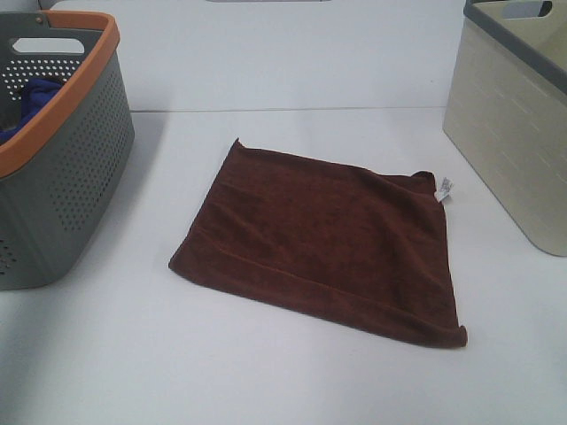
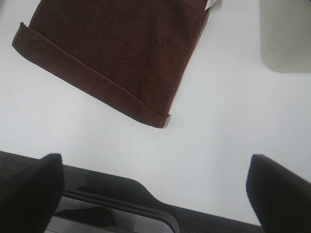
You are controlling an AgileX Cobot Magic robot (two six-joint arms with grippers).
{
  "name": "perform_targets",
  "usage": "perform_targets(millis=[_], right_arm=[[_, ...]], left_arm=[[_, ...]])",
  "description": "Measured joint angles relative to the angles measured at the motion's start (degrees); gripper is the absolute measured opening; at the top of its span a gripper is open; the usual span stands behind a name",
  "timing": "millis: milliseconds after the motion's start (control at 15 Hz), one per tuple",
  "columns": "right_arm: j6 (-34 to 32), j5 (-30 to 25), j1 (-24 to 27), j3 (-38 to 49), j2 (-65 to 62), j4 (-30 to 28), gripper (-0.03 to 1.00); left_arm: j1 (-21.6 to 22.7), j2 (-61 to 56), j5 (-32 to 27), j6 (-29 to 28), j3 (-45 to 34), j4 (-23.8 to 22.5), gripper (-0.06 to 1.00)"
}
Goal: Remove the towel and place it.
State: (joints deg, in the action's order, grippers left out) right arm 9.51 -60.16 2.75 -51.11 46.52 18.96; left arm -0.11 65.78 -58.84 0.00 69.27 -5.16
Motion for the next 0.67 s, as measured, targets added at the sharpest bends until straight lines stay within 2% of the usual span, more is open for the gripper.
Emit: perform_targets(millis=[267,667], right_arm=[[0.0,-1.32,0.0,6.3,-13.18,-4.3,0.9],[2.23,-1.26,0.0,12.66,-28.42,-8.94,0.88]], left_arm=[[0.0,-12.03,1.89,0.0,-10.2,-4.41,0.91],[0.0,-33.98,4.18,6.19,-24.98,-4.7,0.91]])
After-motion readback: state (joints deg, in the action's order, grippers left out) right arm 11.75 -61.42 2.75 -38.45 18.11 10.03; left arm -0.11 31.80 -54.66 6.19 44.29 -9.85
